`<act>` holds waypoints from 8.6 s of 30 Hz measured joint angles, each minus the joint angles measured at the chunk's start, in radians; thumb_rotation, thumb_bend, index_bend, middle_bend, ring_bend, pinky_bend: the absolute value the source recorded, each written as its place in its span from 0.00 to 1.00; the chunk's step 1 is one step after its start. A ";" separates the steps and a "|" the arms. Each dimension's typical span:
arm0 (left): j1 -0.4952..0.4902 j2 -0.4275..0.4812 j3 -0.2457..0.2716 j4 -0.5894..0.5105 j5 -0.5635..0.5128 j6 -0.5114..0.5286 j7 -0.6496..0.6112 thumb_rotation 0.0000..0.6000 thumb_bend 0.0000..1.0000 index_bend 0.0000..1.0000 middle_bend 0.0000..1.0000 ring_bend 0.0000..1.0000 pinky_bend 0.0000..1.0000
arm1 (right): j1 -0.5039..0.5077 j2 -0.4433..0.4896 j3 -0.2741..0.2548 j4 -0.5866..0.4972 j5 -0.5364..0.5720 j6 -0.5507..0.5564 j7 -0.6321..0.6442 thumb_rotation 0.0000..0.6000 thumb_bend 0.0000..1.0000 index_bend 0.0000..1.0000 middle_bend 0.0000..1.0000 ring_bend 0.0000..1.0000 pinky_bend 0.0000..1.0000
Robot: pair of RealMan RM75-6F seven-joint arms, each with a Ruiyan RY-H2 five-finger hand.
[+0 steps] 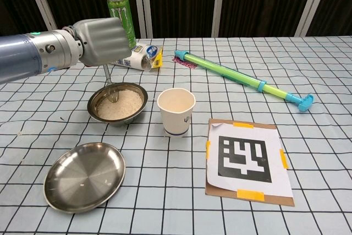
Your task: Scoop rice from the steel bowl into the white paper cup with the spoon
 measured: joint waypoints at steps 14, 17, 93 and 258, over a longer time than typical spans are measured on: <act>-0.003 -0.054 0.001 0.000 0.014 -0.014 -0.005 1.00 0.56 0.56 0.99 1.00 1.00 | 0.000 0.000 0.000 0.000 -0.001 0.001 0.000 1.00 0.38 0.00 0.00 0.00 0.00; 0.001 -0.065 -0.004 -0.006 0.000 -0.014 -0.008 1.00 0.56 0.56 0.99 1.00 1.00 | -0.001 0.000 0.000 0.000 -0.002 0.001 -0.001 1.00 0.38 0.00 0.00 0.00 0.00; 0.105 0.107 -0.192 -0.362 -0.355 0.079 -0.436 1.00 0.56 0.56 0.99 1.00 1.00 | 0.001 0.003 0.000 -0.009 0.003 -0.007 -0.008 1.00 0.38 0.00 0.00 0.00 0.00; 0.732 0.360 0.137 -0.414 0.387 0.652 -1.014 1.00 0.03 0.00 0.00 0.00 0.00 | 0.004 0.010 0.002 -0.017 0.013 -0.023 -0.018 1.00 0.38 0.00 0.00 0.00 0.00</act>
